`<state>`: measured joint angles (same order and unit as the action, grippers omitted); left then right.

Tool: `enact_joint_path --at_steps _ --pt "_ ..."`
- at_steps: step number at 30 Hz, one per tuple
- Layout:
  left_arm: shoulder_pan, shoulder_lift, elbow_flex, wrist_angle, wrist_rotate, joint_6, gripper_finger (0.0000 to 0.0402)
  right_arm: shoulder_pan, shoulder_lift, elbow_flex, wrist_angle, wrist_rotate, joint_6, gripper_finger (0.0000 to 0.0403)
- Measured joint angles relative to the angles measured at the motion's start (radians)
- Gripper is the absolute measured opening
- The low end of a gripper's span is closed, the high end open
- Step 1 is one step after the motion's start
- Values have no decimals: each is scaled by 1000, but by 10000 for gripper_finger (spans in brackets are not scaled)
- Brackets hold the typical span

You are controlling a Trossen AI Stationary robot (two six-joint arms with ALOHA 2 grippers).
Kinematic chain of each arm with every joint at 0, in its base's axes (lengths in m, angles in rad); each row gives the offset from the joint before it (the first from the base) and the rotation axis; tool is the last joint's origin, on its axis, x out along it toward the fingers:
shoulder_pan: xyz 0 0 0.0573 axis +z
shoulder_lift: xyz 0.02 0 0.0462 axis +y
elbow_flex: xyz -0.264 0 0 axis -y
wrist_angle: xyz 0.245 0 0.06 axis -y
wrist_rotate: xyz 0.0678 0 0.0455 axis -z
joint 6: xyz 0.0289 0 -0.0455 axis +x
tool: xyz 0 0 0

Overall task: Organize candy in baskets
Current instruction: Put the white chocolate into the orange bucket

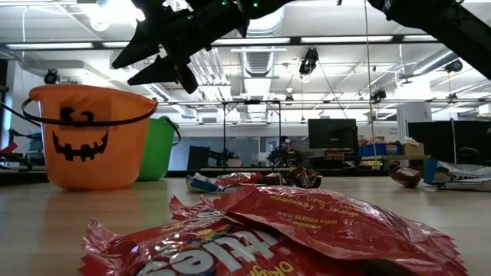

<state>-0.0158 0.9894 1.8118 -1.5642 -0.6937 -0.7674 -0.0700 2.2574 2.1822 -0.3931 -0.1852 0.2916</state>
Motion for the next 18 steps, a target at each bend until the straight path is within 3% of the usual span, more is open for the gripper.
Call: enact_joint_path --at_steps 6,12,18 --pt "0 0 0 0 0 0 102 -9 -2 0 -25 16 -31 169" --pt "0 0 0 0 0 -5 102 -64 -23 52 -385 219 -45 157" --pt "0 4 0 1 -1 -20 102 -122 -24 75 -582 370 135 143"
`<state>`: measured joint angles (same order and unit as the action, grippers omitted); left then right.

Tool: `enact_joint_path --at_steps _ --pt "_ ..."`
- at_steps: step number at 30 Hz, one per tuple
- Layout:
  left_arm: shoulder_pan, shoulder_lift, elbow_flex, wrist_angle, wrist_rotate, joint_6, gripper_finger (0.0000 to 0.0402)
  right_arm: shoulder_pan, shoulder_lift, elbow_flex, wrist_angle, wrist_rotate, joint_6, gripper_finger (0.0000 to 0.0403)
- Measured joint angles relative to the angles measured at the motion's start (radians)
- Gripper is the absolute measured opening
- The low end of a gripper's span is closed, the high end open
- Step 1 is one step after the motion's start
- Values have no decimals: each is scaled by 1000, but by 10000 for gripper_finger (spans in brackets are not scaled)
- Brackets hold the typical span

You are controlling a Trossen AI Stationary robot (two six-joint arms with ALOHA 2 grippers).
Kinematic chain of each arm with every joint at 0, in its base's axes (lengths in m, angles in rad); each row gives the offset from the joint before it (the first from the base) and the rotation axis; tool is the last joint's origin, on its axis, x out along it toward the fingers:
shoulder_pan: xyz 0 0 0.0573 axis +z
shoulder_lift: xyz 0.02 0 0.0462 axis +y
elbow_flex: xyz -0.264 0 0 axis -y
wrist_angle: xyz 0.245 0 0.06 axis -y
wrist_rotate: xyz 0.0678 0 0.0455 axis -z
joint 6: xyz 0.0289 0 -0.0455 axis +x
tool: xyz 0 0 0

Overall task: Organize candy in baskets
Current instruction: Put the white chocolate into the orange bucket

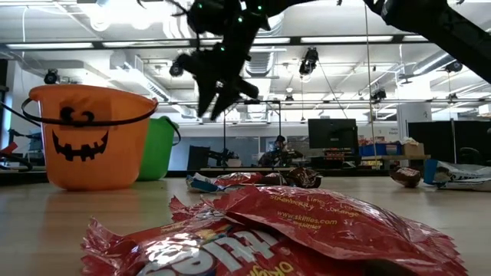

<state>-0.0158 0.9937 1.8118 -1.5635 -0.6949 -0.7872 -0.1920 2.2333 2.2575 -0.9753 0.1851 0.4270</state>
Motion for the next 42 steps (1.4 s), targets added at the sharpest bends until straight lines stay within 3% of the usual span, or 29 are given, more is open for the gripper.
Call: enact_joint_path --at_steps 8,18,42 --pt "0 14 0 0 -1 -7 102 -90 24 -46 -9 33 165 137" --pt "0 -8 7 -1 -1 55 102 -136 87 -66 -53 -1 159 137" --pt "0 -65 7 -1 -1 98 102 -190 91 -153 -102 -10 158 137"
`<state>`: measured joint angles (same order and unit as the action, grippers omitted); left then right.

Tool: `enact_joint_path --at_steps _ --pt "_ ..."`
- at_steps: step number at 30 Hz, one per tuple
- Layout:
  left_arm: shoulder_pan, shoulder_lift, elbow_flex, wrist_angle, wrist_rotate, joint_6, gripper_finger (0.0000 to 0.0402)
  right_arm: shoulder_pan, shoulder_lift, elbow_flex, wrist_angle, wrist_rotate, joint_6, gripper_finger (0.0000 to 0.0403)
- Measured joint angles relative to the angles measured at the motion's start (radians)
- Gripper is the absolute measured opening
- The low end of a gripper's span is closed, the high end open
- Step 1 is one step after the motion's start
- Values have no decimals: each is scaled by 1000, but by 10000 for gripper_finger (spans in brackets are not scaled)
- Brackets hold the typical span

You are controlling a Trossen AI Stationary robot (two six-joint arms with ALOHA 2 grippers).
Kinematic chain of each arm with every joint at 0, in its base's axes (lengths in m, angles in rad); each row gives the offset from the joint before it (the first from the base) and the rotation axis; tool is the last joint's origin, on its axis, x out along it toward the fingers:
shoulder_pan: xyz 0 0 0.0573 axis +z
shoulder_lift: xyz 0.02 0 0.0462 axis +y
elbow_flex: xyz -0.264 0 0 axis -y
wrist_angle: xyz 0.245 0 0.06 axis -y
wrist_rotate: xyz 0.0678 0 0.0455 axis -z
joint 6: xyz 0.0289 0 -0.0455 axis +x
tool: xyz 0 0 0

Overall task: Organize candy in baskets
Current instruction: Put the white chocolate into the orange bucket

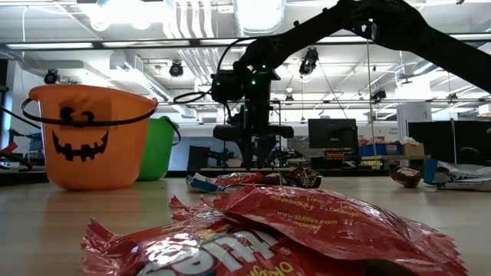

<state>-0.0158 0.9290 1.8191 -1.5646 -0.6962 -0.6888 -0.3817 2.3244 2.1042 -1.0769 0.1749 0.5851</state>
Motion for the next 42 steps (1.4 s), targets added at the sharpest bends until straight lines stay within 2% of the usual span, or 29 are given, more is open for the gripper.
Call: enact_joint_path --at_steps 5,21,25,33,42 --pt "0 3 0 0 0 0 102 -9 24 -7 13 -58 -11 137" --pt "0 10 0 1 1 0 102 -45 61 -15 26 -88 -19 134" --pt "0 12 0 1 0 0 102 -45 62 -16 27 -88 -18 111" --pt "0 12 0 12 1 0 102 -48 63 -17 26 -109 -9 19" --pt "0 19 0 18 1 -4 102 -48 47 -19 20 -128 -2 15"
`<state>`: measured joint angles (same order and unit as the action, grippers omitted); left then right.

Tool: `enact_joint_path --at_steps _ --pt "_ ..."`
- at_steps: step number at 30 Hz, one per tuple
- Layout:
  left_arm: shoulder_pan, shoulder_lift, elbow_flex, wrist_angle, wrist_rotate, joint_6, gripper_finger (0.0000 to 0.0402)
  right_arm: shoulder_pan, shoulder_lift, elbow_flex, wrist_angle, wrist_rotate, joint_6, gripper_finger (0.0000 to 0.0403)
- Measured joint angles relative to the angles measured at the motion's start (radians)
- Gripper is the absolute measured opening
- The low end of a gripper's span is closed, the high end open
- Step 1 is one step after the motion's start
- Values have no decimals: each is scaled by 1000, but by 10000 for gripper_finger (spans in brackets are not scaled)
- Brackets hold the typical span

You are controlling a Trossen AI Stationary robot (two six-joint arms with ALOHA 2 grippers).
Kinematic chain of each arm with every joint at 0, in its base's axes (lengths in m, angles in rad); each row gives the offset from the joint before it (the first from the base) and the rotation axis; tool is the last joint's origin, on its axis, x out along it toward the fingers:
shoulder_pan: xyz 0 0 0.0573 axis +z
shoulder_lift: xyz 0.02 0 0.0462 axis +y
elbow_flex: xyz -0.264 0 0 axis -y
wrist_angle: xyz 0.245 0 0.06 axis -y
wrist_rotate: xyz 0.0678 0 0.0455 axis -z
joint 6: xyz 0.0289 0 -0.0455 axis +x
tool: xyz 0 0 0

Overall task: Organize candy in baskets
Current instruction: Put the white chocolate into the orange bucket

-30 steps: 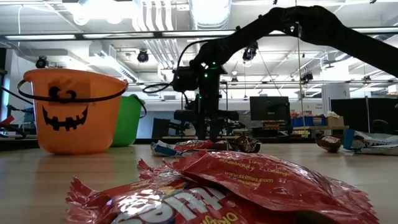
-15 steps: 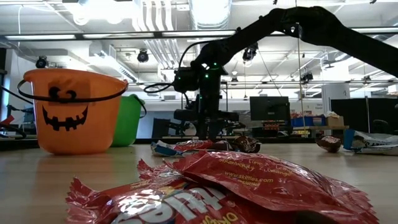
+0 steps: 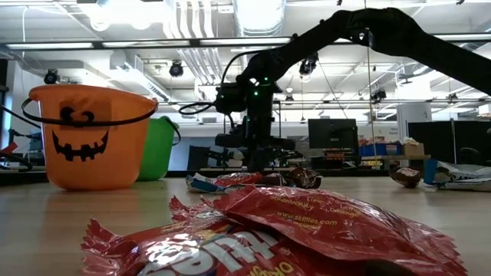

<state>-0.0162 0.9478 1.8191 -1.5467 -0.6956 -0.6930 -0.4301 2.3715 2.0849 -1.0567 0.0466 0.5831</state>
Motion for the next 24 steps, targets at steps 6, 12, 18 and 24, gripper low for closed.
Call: enact_joint_path --at_steps 6,12,18,24 --pt "0 5 0 0 0 -4 102 20 -51 -8 -29 -18 -8 14" --pt "0 5 0 0 0 -9 102 79 -138 -3 -62 -24 -48 14" --pt "0 2 0 -1 0 -11 102 150 -232 -3 -69 -22 -73 13" --pt "0 2 0 -2 0 -12 102 183 -294 -2 -56 62 -17 13"
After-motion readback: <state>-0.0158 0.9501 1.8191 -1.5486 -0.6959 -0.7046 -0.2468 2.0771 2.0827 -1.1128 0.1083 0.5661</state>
